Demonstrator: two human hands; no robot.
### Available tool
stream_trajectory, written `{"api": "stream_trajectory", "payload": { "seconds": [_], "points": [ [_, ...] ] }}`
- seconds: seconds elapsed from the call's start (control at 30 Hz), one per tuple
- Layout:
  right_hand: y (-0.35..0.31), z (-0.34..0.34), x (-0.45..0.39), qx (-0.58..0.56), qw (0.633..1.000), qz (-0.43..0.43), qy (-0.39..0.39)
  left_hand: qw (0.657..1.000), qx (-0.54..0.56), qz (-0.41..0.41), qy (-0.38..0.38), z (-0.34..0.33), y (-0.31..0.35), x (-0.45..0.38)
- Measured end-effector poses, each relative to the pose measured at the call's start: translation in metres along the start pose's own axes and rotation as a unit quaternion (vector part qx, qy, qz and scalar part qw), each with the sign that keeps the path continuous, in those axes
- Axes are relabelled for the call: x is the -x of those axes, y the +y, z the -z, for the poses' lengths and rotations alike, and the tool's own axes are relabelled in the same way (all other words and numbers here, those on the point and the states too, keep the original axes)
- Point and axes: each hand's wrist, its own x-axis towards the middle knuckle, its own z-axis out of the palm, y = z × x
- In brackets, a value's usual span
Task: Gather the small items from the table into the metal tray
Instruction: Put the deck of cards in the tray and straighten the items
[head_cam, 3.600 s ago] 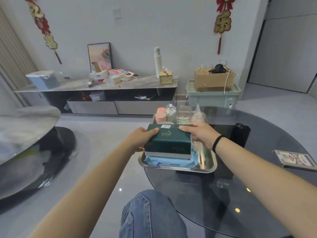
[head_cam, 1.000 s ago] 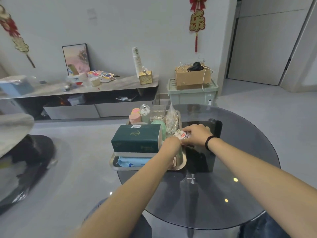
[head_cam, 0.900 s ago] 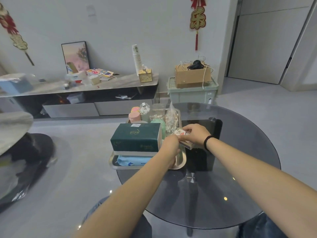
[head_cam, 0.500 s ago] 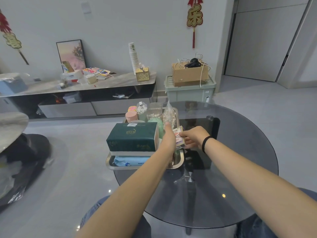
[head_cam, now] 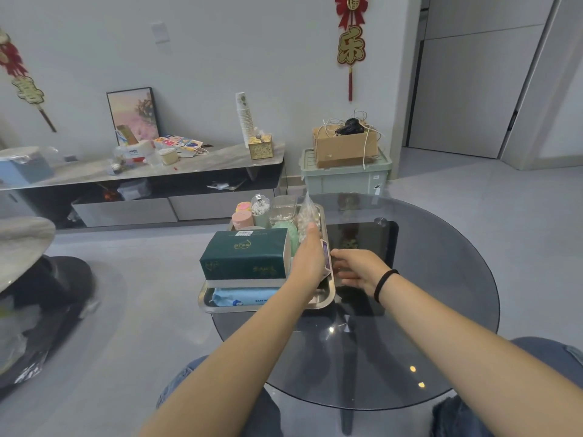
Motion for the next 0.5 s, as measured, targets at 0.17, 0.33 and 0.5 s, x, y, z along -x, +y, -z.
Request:
{"api": "stream_trajectory", "payload": {
  "seconds": [0.17,0.33,0.5],
  "points": [
    [0.006,-0.007,0.009,0.018,1.000,0.019,-0.007,0.972,-0.119,-0.187,0.071,0.038,0.017,0.016],
    [0.020,-0.026,0.003,0.094,0.991,0.094,0.017,0.918,-0.274,-0.221,0.180,0.094,0.014,0.007],
    [0.030,-0.057,0.001,0.124,0.980,0.136,0.083,0.886,-0.359,-0.081,0.283,0.145,-0.021,-0.005]
  ]
}}
